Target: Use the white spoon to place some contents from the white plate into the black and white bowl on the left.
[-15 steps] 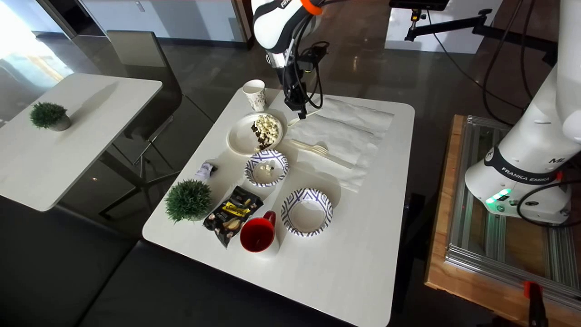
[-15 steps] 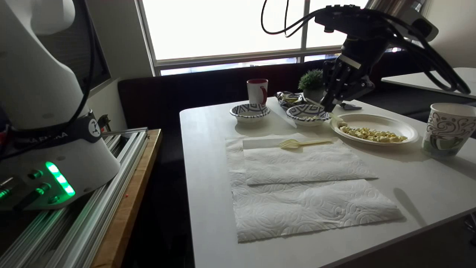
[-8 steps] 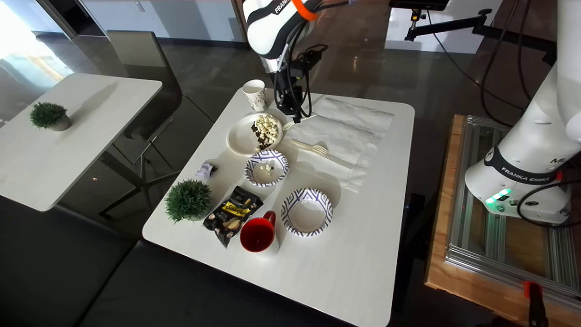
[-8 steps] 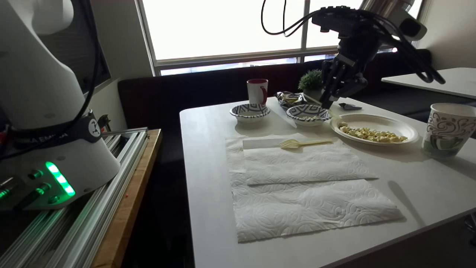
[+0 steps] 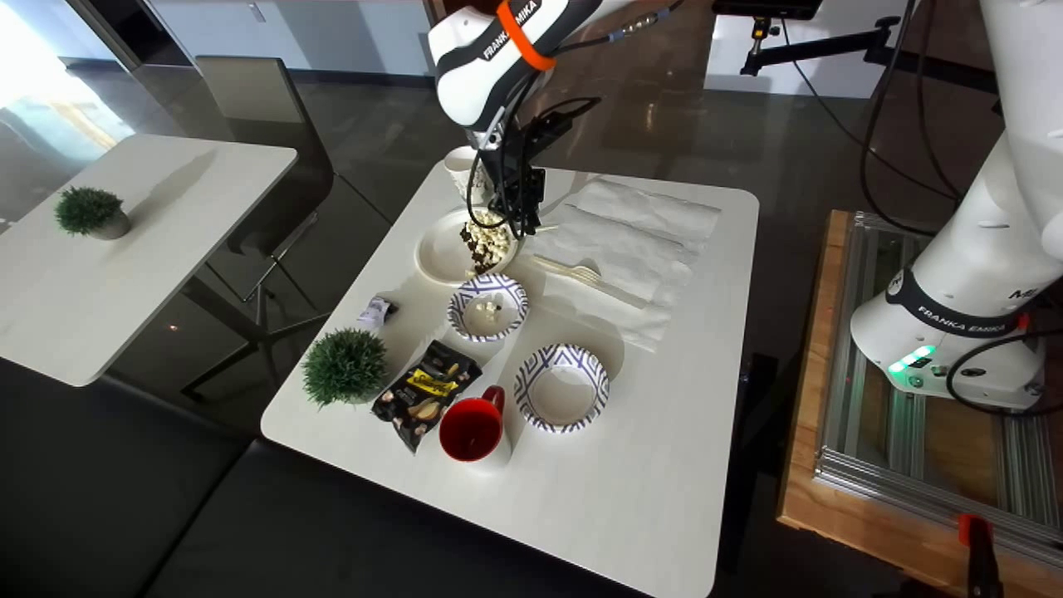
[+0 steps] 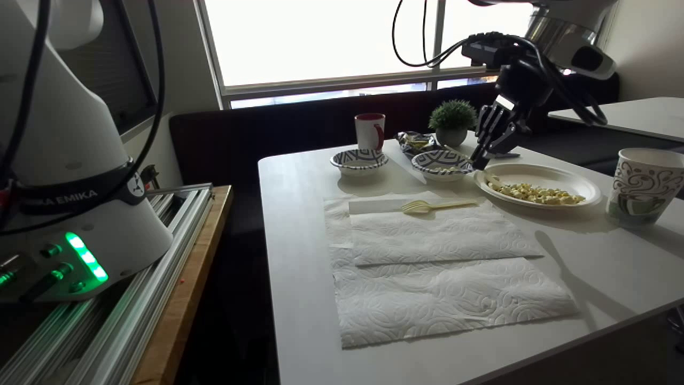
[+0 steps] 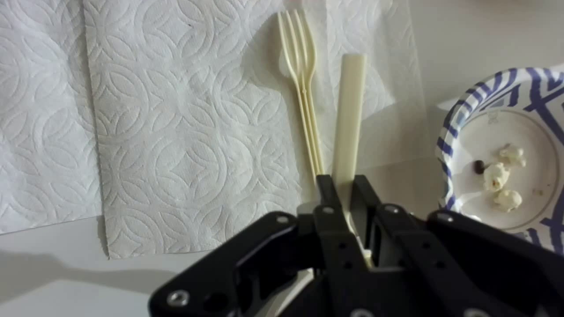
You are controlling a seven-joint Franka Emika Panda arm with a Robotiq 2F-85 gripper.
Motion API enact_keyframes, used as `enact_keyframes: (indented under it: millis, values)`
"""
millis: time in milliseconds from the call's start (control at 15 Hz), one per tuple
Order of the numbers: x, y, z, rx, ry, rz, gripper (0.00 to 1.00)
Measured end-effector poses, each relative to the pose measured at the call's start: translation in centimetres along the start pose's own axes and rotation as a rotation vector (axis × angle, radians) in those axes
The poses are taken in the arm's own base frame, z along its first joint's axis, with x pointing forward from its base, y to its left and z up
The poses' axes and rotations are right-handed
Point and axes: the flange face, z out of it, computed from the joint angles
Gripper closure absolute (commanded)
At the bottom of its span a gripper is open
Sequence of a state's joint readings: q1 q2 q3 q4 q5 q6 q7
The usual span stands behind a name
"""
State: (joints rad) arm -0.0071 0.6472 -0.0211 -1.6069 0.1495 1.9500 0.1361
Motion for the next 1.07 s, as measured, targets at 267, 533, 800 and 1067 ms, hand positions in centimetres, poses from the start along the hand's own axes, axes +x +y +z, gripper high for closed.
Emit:
enact_keyframes:
  millis: [267,533,800,1067]
  values:
    - [1.6,0.1,0.1,-0.001,0.017,0.081,0.97]
    - [2.8,0.2,0.2,-0.003,0.021,0.123,0.97]
    - [3.8,0.0,0.5,-0.008,0.007,0.141,0.97]
    - [4.8,-0.1,0.6,-0.011,0.01,0.156,0.97]
